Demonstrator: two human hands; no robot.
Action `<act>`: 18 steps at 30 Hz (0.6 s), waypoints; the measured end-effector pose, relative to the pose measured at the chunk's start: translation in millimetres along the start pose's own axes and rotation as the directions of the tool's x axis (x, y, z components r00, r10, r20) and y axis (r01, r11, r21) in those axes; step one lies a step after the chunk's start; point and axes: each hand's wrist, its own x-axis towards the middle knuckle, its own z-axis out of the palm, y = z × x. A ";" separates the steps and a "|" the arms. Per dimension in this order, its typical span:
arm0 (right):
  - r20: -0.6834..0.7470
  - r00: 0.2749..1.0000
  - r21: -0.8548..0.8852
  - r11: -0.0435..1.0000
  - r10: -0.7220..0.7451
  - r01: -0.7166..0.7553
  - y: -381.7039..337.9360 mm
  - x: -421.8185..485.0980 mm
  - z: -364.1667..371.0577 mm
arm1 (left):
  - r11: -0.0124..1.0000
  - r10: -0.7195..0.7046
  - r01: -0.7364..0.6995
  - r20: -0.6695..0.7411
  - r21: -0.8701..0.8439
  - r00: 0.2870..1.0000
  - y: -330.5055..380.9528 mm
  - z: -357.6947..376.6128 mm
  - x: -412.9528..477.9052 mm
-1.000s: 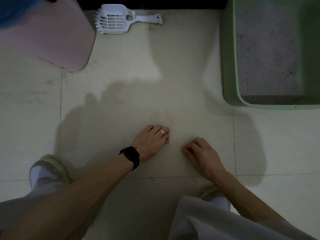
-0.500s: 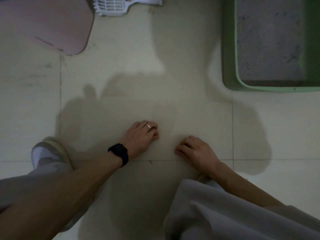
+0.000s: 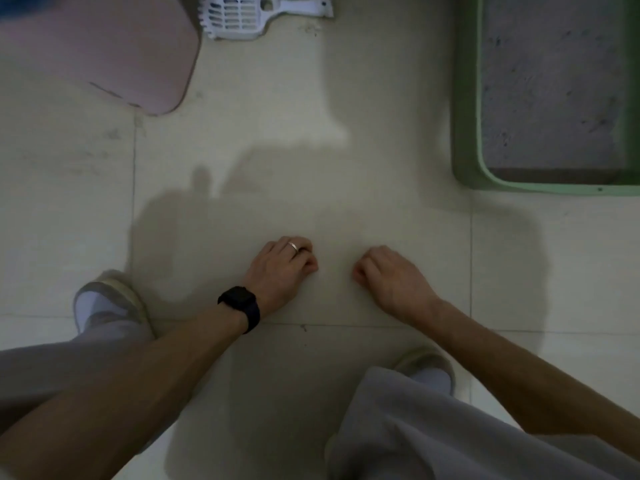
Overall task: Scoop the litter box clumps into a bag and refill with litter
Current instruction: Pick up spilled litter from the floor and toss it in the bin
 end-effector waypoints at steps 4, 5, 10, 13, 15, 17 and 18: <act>-0.020 0.995 0.096 0.991 0.093 -0.090 12.0 60.6 -16.4 | 0.958 -0.280 0.275 -0.056 -0.087 0.958 -5.8 -13.7 -6.4; -0.013 0.996 0.132 0.988 0.084 -0.081 11.7 72.3 -15.9 | 0.928 -0.365 0.357 -0.064 -0.107 0.929 -6.0 -14.5 -13.5; 0.058 0.998 0.228 0.974 -0.018 0.004 -1.6 98.2 6.1 | 0.670 -0.737 0.709 -0.083 -0.220 0.671 26.8 -6.3 -66.8; 0.129 0.988 0.250 0.967 -0.088 0.054 -16.6 95.9 22.1 | 0.485 -0.871 0.816 -0.098 -0.313 0.481 74.0 4.9 -100.6; 0.182 0.975 0.277 0.958 -0.128 0.075 -25.7 88.6 26.9 | 0.368 -0.927 0.861 -0.070 -0.350 0.368 107.6 13.9 -118.1; 0.233 0.961 0.288 0.954 -0.151 0.080 -27.9 78.3 27.5 | 0.294 -0.951 0.877 -0.025 -0.379 0.308 131.9 25.2 -128.5; 0.257 0.955 0.293 0.953 -0.151 0.072 -26.4 72.1 26.4 | 0.290 -0.952 0.881 -0.021 -0.374 0.305 141.6 32.2 -131.9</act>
